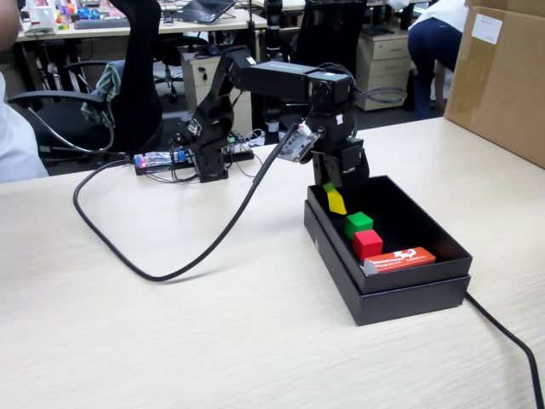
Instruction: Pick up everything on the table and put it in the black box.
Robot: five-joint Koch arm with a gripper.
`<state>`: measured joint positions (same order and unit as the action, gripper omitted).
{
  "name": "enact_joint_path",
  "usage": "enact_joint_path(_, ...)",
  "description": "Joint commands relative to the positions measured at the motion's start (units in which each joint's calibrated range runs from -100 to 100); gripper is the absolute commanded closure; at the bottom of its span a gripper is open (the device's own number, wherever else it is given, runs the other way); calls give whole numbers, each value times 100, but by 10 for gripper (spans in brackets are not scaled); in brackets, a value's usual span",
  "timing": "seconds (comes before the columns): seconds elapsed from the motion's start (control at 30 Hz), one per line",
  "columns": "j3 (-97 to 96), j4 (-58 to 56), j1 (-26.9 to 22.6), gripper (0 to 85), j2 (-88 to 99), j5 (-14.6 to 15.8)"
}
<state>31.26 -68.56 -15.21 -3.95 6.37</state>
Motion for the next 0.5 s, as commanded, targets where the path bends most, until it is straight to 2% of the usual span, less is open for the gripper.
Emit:
enact_joint_path(0.0, 74, -25, 98, 845, 756, 10)
enact_joint_path(0.1, -44, -25, 142, 841, 596, 10)
enact_joint_path(0.13, -62, -25, 142, 813, 550, 10)
enact_joint_path(0.27, -243, -25, 127, 587, 263, 0)
enact_joint_path(0.37, -252, -25, 107, 470, 194, 5)
enact_joint_path(0.4, -252, -25, 103, 436, 194, 5)
enact_joint_path(0.47, -243, -25, 93, 423, 297, 5)
